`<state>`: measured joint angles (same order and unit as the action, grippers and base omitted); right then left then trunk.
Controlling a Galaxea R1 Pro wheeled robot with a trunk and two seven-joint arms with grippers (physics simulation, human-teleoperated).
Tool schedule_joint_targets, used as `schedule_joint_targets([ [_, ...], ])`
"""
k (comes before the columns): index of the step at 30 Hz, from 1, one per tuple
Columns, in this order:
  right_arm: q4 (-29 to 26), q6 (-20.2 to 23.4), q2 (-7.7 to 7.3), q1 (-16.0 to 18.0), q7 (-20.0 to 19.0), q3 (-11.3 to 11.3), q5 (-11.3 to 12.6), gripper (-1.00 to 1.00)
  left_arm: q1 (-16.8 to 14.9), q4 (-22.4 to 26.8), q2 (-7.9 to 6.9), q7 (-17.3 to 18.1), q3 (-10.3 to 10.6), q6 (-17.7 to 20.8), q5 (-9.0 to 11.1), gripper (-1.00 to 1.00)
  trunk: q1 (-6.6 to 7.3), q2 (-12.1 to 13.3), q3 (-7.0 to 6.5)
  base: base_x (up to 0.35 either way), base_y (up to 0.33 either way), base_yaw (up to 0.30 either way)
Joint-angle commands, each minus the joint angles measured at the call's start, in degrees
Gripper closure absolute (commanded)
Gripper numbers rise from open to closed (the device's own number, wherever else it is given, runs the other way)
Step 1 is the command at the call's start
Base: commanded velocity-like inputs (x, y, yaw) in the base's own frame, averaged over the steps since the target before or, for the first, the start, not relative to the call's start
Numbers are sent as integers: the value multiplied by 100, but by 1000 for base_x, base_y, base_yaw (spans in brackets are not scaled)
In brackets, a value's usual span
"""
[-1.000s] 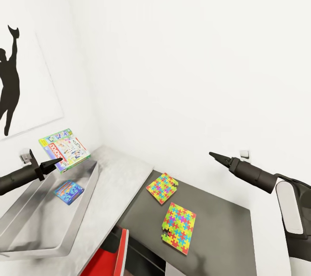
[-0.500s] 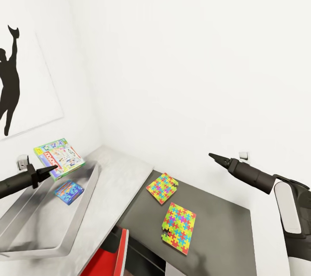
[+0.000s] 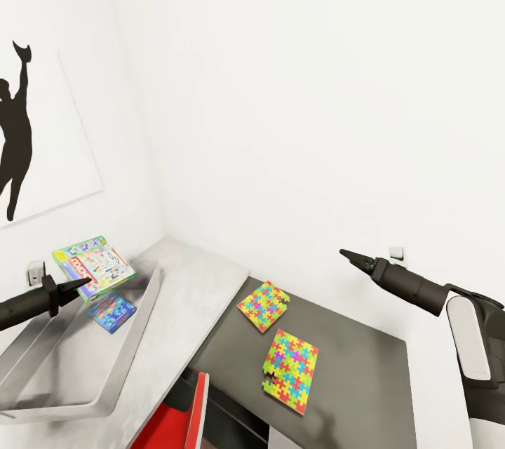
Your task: Put all the toys in the child's room - the three board games (two on the bed and one on the table), the two jigsaw puzzles on the table, and the tennis ball on the table - inside the toy box on the table in the child's room.
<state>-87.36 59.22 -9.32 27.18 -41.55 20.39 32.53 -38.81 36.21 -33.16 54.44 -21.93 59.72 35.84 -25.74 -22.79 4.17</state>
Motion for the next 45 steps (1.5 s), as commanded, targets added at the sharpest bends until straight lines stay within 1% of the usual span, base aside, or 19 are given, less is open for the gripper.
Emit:
schedule_joint_targets([
  [1,0,26,0,7,-36,8,-27,-100,-9,-51,-9,34,-13,28,-7,100,-4,-13,13,0,0,0],
  [4,0,27,2,7,-33,4,-27,-100,-11,-209,-42,4,-13,28,-12,100,-4,-13,13,0,0,0],
  [7,7,28,3,7,-30,4,-27,-100,-12,-340,-66,-152,-13,28,-14,100,-4,-13,13,0,0,0],
  [9,31,28,6,7,-29,4,-27,-100,-12,-435,-79,-339,-15,28,-11,100,-4,-13,13,0,0,0],
  [12,44,28,13,7,-29,1,-27,-100,-12,-552,-88,-470,-19,28,-8,100,-4,-13,13,0,0,0],
  [19,51,28,17,7,-29,1,-27,-100,-12,-846,-89,-588,-22,25,-7,100,-4,-13,13,0,0,0],
  [22,52,15,17,7,-29,2,-27,-100,-15,-1073,-88,-839,-28,16,3,100,-4,-13,13,0,0,0],
  [26,52,0,17,7,-29,7,-27,-100,-19,-1149,-86,-1033,-30,8,20,100,-4,-13,13,0,0,0],
  [31,52,-9,18,7,-29,8,-27,-100,-17,-1184,-90,-1105,-43,-3,27,100,-4,-13,13,0,0,0],
  [37,52,-15,13,4,-35,16,-27,-100,-13,-1217,-108,-1201,-172,-12,28,100,-4,-13,13,0,0,0],
  [45,52,-16,9,-2,-37,17,-27,-100,-12,-1221,-111,-1474,-536,-5,24,100,-4,-13,13,0,0,0],
])
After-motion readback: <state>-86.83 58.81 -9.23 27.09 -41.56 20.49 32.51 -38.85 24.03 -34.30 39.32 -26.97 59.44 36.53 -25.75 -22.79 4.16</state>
